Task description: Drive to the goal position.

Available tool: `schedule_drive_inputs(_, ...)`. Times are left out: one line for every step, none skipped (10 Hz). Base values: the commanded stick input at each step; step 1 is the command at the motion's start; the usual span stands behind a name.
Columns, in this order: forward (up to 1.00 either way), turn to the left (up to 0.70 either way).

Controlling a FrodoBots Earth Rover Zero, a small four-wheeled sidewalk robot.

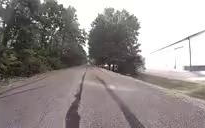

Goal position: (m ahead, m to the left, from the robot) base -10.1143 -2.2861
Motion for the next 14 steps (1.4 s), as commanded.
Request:
schedule_drive_inputs(0.7,0.0)
schedule_drive_inputs(0.7,0.0)
schedule_drive_inputs(0.7,0.0)
schedule_drive_inputs(0.7,0.0)
schedule_drive_inputs(0.7,0.0)
schedule_drive_inputs(0.7,0.0)
schedule_drive_inputs(0.7,0.0)
schedule_drive_inputs(0.7,0.0)
schedule_drive_inputs(0.7,0.0)
schedule_drive_inputs(0.7,0.0)
schedule_drive_inputs(0.7,0.0)
schedule_drive_inputs(0.7,0.0)
schedule_drive_inputs(0.7,0.0)
schedule_drive_inputs(0.7,0.0)
